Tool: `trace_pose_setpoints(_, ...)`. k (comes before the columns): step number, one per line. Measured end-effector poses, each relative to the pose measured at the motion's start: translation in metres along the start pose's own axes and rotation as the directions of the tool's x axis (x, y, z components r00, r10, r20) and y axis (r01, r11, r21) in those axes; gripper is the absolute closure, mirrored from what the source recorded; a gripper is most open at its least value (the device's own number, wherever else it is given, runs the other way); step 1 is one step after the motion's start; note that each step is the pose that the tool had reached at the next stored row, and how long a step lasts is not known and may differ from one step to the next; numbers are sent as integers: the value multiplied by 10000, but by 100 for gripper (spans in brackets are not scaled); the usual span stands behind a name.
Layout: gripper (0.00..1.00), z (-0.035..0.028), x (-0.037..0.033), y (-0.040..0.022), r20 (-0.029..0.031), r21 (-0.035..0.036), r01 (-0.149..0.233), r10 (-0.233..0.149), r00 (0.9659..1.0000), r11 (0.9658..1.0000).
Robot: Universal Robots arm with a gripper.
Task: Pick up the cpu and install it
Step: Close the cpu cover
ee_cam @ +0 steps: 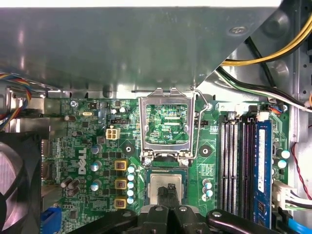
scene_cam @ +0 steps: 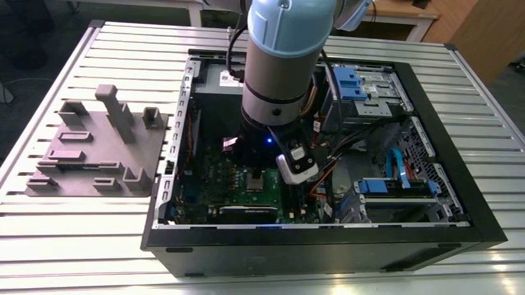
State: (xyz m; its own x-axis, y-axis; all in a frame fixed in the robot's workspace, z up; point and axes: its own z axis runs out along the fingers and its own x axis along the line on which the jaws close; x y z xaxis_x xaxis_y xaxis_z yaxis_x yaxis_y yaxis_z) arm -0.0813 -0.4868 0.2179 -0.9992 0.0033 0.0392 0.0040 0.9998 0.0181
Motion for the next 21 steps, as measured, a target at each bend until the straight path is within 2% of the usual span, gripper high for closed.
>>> trace_pose_setpoints(21, 90, -48, 2, 1, 0, 0, 0, 0, 10000, 10000)
